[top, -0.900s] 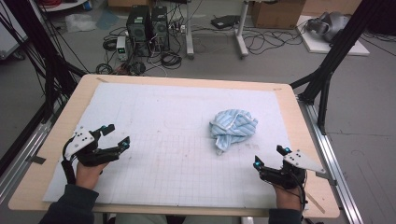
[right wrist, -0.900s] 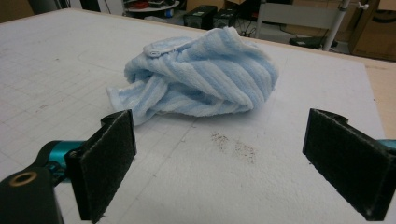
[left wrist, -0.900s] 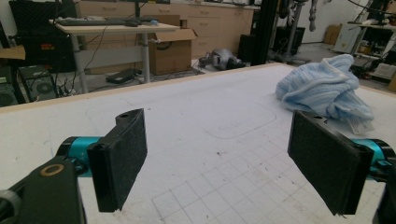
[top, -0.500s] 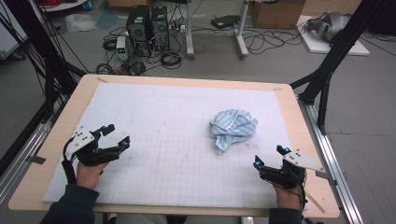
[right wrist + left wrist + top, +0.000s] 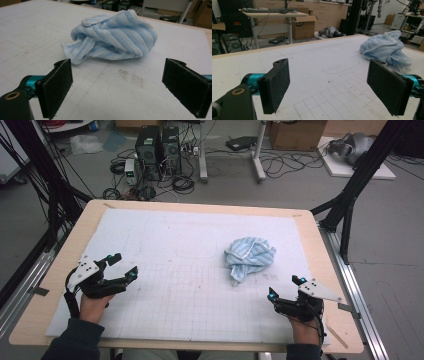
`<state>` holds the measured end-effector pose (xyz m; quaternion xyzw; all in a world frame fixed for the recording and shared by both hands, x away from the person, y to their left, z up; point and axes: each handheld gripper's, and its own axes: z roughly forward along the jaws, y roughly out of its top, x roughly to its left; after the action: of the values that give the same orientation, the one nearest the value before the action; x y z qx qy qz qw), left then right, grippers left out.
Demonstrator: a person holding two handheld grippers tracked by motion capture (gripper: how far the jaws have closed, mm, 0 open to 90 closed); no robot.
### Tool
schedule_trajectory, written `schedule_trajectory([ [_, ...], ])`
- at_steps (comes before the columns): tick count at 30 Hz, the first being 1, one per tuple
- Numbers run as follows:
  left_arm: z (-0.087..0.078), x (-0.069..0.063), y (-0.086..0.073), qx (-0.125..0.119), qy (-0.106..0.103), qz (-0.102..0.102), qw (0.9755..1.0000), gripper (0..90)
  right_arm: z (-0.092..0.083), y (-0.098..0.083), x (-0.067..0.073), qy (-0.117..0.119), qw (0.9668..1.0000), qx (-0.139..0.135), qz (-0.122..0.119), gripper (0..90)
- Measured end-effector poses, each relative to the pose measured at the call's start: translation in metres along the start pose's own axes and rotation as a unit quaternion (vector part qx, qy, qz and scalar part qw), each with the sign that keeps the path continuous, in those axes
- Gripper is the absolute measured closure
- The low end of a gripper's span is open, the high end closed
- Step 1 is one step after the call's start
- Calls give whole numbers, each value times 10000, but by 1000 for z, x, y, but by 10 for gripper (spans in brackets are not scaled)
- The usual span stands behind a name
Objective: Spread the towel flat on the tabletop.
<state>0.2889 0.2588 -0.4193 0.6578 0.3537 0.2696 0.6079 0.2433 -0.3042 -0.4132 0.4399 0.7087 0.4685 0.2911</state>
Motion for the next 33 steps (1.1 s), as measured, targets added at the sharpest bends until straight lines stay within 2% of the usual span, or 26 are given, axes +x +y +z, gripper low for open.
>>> schedule_trajectory([
  [5,4,-1,-2,81,-82,24,9999,189,2,4,4,138,9998,-60,112,87],
  [9,5,-1,-3,116,-106,21,9999,189,7,11,10,307,9994,5,129,88],
  [19,3,0,-3,100,-64,-6,9999,192,22,29,31,610,9980,119,-146,88],
  [22,4,1,-4,105,-60,-34,9999,192,27,34,34,603,9978,148,-235,88],
  [24,5,2,-4,102,-59,-75,9999,192,41,45,36,578,9976,194,-341,88],
  [27,7,3,-5,132,-69,-81,9999,192,65,60,34,419,9959,452,-656,88],
  [33,6,3,-6,152,-70,-84,9998,192,102,75,26,83,9923,874,-877,88],
])
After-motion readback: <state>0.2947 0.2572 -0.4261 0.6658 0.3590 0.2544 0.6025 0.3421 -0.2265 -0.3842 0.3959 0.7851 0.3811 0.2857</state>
